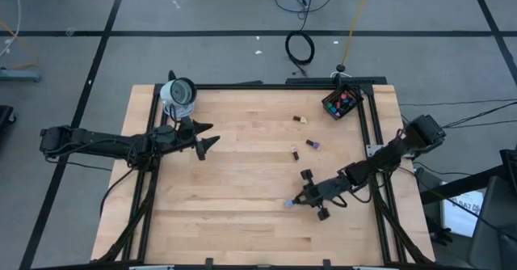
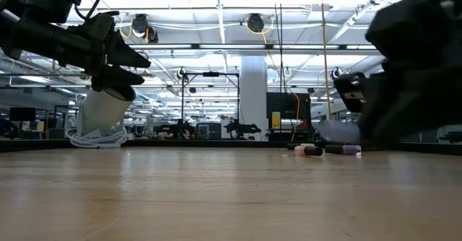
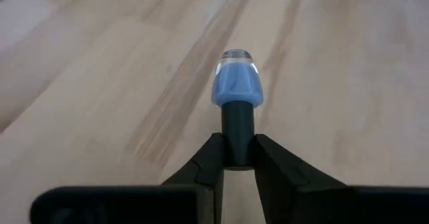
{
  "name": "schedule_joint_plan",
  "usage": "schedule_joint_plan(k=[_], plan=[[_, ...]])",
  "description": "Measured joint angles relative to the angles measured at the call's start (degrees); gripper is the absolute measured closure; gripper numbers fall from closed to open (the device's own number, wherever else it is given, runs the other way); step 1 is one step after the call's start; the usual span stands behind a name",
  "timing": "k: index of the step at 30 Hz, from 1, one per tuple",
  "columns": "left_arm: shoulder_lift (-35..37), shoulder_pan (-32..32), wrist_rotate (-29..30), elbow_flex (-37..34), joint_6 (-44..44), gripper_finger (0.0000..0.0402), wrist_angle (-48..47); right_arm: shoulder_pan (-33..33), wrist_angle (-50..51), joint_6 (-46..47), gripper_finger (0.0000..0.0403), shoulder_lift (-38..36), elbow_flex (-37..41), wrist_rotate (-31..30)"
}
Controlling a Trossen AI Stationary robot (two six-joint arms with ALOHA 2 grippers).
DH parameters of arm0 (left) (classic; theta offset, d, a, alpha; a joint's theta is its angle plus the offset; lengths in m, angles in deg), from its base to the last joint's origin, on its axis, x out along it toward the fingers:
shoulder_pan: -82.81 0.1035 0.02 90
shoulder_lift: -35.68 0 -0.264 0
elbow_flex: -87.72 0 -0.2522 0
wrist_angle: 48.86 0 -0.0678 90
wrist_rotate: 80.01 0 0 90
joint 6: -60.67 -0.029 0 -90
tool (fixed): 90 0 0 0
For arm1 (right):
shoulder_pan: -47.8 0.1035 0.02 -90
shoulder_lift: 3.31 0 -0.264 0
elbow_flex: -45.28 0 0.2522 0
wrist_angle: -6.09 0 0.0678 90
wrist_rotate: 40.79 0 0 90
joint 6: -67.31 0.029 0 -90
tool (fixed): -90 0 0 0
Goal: Pick & Place Nail Polish
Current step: Put the light blue nail polish into the black bin
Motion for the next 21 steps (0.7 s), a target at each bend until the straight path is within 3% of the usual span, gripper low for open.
schedule_joint_plan(k=[9, 17, 21], plan=[[0.0, 0.0, 0.0, 0.0, 0.0, 0.0092, 0.0, -5.0, 1.8, 2.6, 0.0354, -10.8, 0.4, 1.3], [0.0, 0.0, 0.0, 0.0, 0.0, 0.0087, 0.0, -5.9, -26.1, 1.2, 0.0354, -14.9, 6.1, 19.2], [0.0, 0.0, 0.0, 0.0, 0.1, 0.0093, 0.0, -5.4, -35.5, 7.2, 0.0354, -14.9, 7.0, 26.0]])
